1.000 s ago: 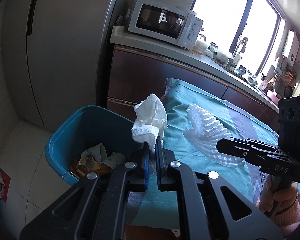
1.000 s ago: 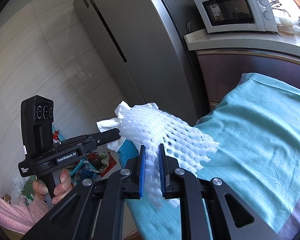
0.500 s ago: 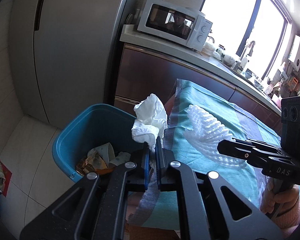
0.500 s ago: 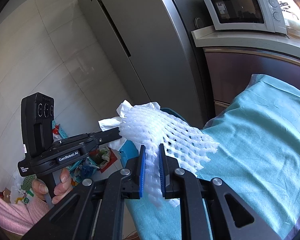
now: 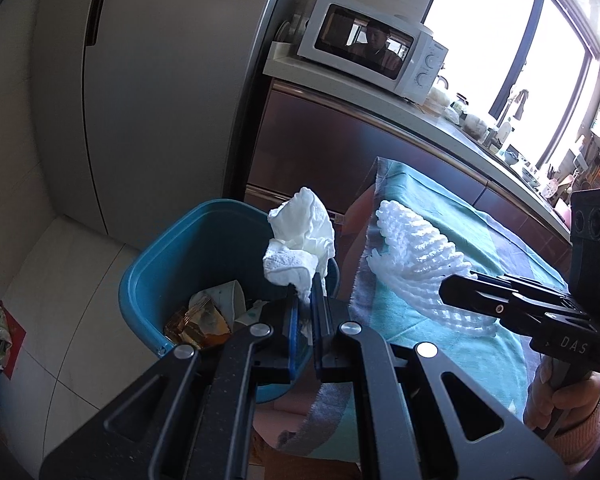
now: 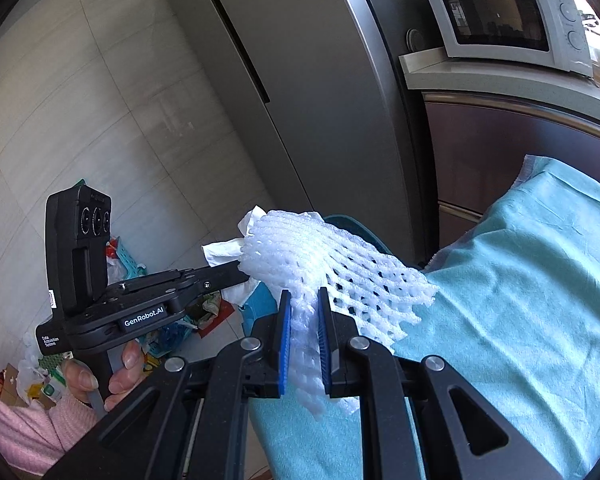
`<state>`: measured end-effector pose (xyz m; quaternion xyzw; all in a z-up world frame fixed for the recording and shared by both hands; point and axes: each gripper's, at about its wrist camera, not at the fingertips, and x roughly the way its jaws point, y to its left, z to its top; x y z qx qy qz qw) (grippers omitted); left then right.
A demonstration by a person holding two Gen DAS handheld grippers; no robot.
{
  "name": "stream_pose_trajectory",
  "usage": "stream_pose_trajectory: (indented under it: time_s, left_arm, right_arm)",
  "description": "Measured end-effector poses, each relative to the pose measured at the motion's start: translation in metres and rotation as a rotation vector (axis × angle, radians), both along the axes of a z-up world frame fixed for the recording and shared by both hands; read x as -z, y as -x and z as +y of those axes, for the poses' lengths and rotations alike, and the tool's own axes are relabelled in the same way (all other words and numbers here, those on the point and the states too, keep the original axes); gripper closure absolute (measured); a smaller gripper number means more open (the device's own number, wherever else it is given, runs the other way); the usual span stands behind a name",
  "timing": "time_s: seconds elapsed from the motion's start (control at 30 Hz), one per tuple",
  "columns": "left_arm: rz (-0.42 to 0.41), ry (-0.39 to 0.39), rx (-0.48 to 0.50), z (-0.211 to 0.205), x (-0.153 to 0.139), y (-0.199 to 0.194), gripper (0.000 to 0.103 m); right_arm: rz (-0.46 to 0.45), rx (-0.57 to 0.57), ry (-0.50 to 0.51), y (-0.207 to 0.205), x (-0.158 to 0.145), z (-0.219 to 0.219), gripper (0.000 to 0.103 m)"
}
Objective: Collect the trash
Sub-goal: 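Hold the tissue and foam net above the teal bin with both tools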
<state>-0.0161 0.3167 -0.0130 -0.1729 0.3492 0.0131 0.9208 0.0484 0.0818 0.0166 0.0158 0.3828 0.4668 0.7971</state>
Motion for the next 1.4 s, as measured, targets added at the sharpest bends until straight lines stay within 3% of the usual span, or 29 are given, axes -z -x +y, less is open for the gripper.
stream_pose_trajectory:
  time_s: [1.4]
  left_arm:
    - [0.062, 0.007, -0.090, 0.020, 0.022, -0.006, 0.097]
  right_arm:
    - [0.057, -0.064, 0.002, -0.027, 0.005, 0.051, 0.092]
